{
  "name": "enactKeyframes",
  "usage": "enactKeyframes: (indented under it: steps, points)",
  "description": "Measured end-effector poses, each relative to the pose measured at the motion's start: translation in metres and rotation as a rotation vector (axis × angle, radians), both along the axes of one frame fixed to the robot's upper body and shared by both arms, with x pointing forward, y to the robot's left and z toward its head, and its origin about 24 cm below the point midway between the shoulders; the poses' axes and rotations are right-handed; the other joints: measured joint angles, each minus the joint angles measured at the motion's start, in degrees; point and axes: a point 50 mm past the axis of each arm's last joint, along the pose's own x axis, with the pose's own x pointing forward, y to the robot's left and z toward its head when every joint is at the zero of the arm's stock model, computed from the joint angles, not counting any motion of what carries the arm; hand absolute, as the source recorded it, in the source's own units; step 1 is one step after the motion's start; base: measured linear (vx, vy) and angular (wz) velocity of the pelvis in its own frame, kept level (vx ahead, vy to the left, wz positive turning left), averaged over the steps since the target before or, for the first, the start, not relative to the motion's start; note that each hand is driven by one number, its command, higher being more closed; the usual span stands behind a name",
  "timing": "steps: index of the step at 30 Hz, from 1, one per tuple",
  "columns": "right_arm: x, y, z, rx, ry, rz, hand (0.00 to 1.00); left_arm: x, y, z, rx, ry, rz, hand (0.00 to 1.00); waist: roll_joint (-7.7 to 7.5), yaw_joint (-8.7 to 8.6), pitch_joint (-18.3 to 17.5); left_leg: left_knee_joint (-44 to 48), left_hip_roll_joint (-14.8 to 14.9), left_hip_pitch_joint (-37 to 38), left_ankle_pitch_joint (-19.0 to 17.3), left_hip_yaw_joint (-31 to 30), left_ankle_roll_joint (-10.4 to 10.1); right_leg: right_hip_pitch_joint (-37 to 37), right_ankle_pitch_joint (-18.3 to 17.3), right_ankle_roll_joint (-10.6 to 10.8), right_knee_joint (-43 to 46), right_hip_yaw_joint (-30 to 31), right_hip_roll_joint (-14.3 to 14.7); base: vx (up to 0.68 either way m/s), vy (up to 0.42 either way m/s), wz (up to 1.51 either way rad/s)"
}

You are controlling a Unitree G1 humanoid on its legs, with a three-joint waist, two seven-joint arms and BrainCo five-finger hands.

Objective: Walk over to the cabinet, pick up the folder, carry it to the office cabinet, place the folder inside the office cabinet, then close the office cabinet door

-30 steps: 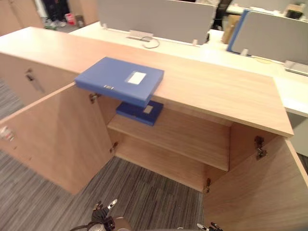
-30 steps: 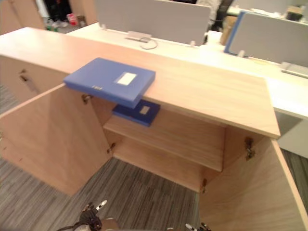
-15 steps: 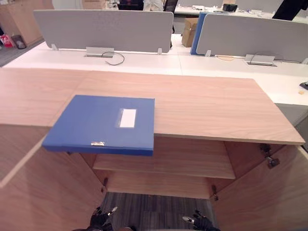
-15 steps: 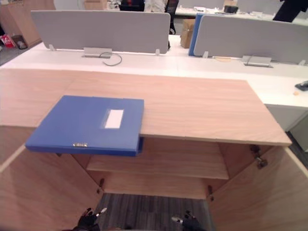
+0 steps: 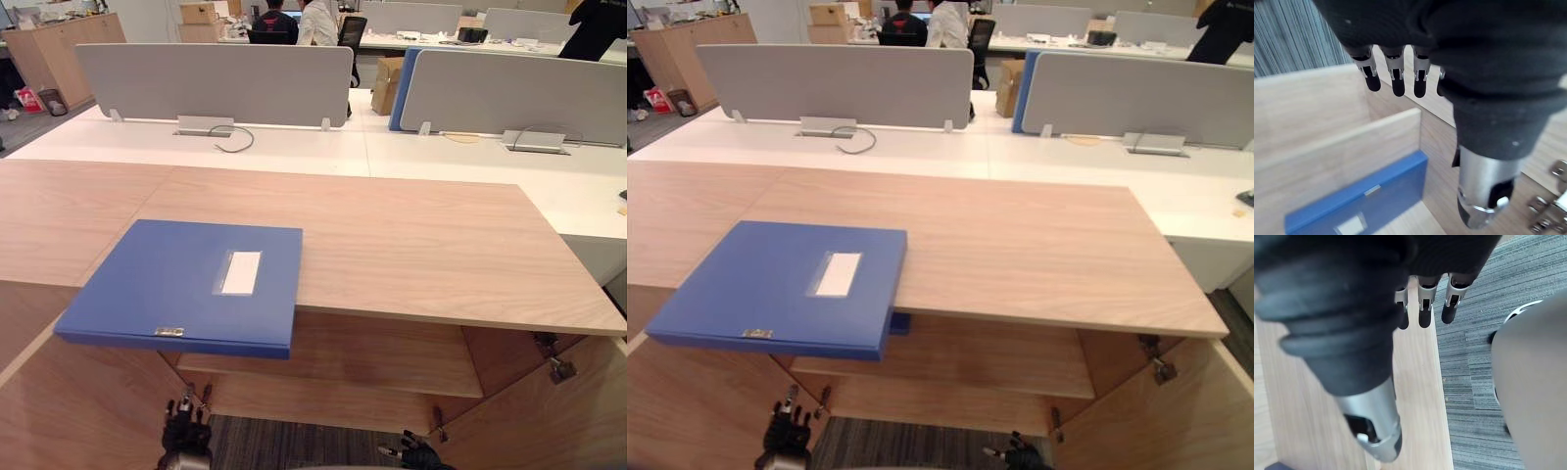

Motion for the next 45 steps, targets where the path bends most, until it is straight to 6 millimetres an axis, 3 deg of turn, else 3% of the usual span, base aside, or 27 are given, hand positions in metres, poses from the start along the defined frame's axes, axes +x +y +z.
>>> enactKeyframes:
  steps: [4, 8, 15, 18, 23, 31, 34, 36, 37, 39, 45]
  points:
    - [-0.001, 0.000, 0.000, -0.010, 0.011, 0.040, 0.00, 0.003, 0.002, 0.008, -0.015, -0.067, 0.067, 0.00, 0.22, 0.19, -0.8, -0.7, -0.2, -0.1, -0.1, 0.0, -0.1, 1.0, 1.1, 0.2, -2.9, -0.1, 0.3, 0.04, 0.006, 0.00]
    - [0.001, 0.005, 0.000, -0.025, 0.013, 0.131, 0.00, 0.008, 0.011, 0.030, 0.039, -0.153, 0.102, 0.00, -0.44, 0.90, -0.7, -1.3, -1.2, -0.2, -0.2, -0.3, 0.1, 1.4, 1.5, 0.9, -4.2, -0.8, -0.2, 0.03, 0.059, 0.06]
    - [0.004, 0.020, 0.000, -0.025, 0.012, 0.254, 0.00, 0.012, 0.033, 0.077, 0.337, -0.144, 0.100, 0.00, -1.28, 3.30, -0.9, -1.3, -2.7, -1.1, -0.4, -3.1, 0.6, 2.7, 1.7, 1.1, -4.9, -3.2, -1.9, 0.02, 0.060, 0.22]
    - [0.005, 0.025, 0.000, -0.017, 0.013, 0.287, 0.00, 0.004, 0.040, 0.084, 0.417, -0.098, 0.119, 0.00, -1.68, 3.70, -1.0, -1.2, -3.2, -1.6, -0.3, -4.1, 0.7, 2.8, 1.7, 1.1, -4.8, -4.7, -2.6, -0.02, 0.035, 0.15]
    - [0.003, 0.029, -0.001, -0.001, 0.020, 0.298, 0.00, 0.007, 0.043, 0.099, 0.504, -0.097, 0.097, 0.00, -2.19, 4.54, -1.2, -0.8, -3.7, -3.0, 0.1, -6.1, 1.2, 2.6, 1.7, 1.1, -4.8, -6.2, -2.9, -0.04, 0.000, 0.22]
    - [0.000, 0.031, -0.002, 0.009, 0.033, 0.319, 0.00, 0.009, 0.051, 0.140, 0.719, -0.134, 0.100, 0.00, -2.21, 5.33, -1.2, 1.5, -3.8, -6.1, 0.1, -9.4, 1.0, 2.5, 1.6, 1.1, -4.9, -8.5, -2.7, -0.05, -0.015, 0.20]
    - [0.000, 0.032, -0.002, 0.012, 0.033, 0.324, 0.00, 0.013, 0.049, 0.163, 0.924, -0.078, 0.062, 0.00, -2.20, 5.92, -1.2, 2.1, -3.8, -6.8, 0.1, -9.8, 1.0, 2.6, 1.6, 1.1, -4.9, -8.9, -2.6, -0.06, -0.003, 0.10]
    - [0.002, 0.033, -0.001, 0.011, 0.018, 0.326, 0.00, 0.014, 0.048, 0.189, 1.113, -0.061, 0.068, 0.00, -2.20, 6.02, -1.2, 1.9, -3.8, -7.0, 0.3, -10.3, 0.8, 2.5, 1.6, 1.1, -4.9, -9.3, -2.6, -0.05, 0.005, 0.09]
    - [0.003, 0.033, 0.000, 0.008, 0.016, 0.336, 0.00, 0.010, 0.048, 0.218, 1.298, -0.061, 0.126, 0.00, -2.18, 6.11, -1.3, 1.8, -3.8, -7.0, 0.3, -10.3, 0.8, 2.6, 1.6, 1.1, -4.8, -9.3, -2.7, -0.04, 0.009, 0.03]
    - [0.004, 0.035, 0.000, 0.002, 0.007, 0.356, 0.00, 0.003, 0.049, 0.250, 1.500, -0.053, 0.221, 0.00, -2.09, 6.24, -1.3, 1.5, -3.9, -7.0, 0.4, -10.4, 0.8, 2.5, 1.6, 1.1, -4.8, -9.3, -2.7, -0.02, 0.011, 0.01]
    - [0.005, 0.040, 0.000, 0.018, 0.002, 0.355, 0.00, -0.005, 0.042, 0.308, 2.019, 0.032, 0.381, 0.00, -1.70, 6.70, -1.8, 0.1, -4.5, -6.6, 1.4, -11.2, 1.0, 2.4, 1.7, 1.1, -4.9, -9.3, -2.9, 0.01, 0.018, 0.08]
